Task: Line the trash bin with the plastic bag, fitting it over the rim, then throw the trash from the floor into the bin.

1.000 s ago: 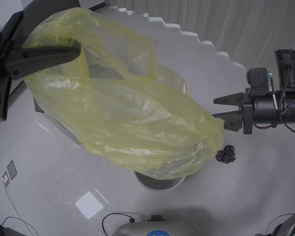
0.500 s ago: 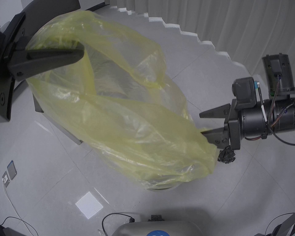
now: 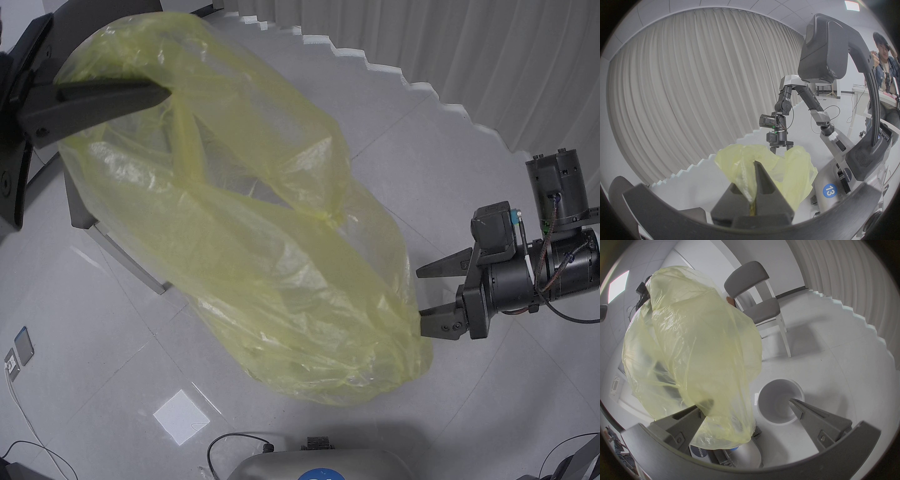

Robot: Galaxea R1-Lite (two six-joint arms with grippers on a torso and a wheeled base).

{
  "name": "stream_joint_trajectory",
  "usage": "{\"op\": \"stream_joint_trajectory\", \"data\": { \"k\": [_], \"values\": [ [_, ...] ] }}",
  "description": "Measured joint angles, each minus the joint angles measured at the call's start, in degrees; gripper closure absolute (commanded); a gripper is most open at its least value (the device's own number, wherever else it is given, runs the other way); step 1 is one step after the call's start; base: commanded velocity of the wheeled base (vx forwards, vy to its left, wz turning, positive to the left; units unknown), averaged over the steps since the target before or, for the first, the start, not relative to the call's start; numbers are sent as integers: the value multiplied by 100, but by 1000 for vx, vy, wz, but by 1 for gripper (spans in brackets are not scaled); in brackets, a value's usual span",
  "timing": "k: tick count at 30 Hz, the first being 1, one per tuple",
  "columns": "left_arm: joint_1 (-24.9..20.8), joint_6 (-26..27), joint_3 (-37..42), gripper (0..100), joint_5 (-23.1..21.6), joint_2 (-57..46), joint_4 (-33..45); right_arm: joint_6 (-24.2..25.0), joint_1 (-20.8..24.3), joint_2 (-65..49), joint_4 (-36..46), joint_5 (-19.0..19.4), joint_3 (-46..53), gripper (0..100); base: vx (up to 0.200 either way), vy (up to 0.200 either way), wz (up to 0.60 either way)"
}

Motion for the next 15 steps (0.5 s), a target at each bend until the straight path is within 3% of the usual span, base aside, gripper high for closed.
{"op": "stream_joint_trajectory", "data": {
  "k": [15],
  "values": [
    [-1,-30,-41,100,72,-2,-52,140,396,-2,-205,0,-66,0,0,0,0]
  ]
}}
